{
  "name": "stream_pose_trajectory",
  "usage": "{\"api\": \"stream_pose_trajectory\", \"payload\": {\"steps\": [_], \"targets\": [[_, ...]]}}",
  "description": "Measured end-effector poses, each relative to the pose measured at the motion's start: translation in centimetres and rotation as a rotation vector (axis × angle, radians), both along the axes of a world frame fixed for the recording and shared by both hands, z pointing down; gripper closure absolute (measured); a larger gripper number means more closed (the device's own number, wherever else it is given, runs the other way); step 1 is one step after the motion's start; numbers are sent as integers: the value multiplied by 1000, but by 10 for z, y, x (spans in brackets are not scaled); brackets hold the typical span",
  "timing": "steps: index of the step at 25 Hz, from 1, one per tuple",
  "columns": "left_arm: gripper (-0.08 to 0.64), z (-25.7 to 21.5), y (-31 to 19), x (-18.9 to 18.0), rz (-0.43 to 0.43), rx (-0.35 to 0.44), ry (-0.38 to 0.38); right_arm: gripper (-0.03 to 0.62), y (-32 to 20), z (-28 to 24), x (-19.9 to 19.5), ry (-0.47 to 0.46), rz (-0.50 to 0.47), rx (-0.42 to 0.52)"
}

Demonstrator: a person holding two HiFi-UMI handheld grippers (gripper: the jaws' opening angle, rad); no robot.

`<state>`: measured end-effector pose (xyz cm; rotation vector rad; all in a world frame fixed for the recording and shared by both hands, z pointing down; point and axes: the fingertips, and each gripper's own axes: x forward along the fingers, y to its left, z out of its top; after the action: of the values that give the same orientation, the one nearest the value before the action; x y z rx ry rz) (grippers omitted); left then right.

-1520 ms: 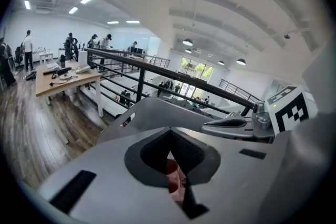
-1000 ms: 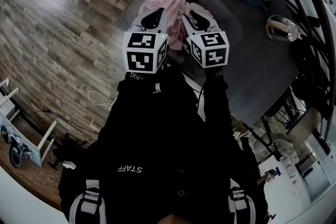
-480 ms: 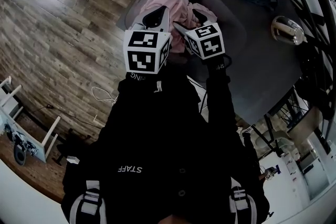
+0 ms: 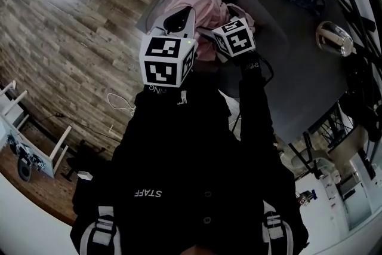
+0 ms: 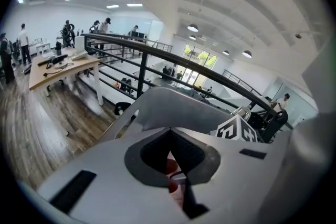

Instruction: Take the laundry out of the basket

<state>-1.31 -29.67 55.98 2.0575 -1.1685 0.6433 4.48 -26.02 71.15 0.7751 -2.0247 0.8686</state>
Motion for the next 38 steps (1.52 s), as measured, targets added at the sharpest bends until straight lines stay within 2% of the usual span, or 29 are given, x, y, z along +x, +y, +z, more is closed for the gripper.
{"api": "stream_pose_trajectory", "payload": {"steps": [8,18,19,23,27,32,38], "targets": [[560,-1,-1,-2,0,-4,2,44,2,52,0,132,-12,-88],[560,-8,-3,-14,-22,16,12,49,-7,74,1,229,-28,-107],[560,-9,-2,-15,-25,18,15,74,-6,72,0,232,-30,-107],[560,-15,4,-20,-41,25,26,250,1,62,-4,236,-44,-51],[560,-33,8,-27,-56,61,36,345,5,43,3,229,4,0],[560,-63,14,-43,-81,127,47,350,10,-4,5,157,103,65],[560,-103,30,-50,-100,205,69,350,14,-92,19,72,236,219]]}}
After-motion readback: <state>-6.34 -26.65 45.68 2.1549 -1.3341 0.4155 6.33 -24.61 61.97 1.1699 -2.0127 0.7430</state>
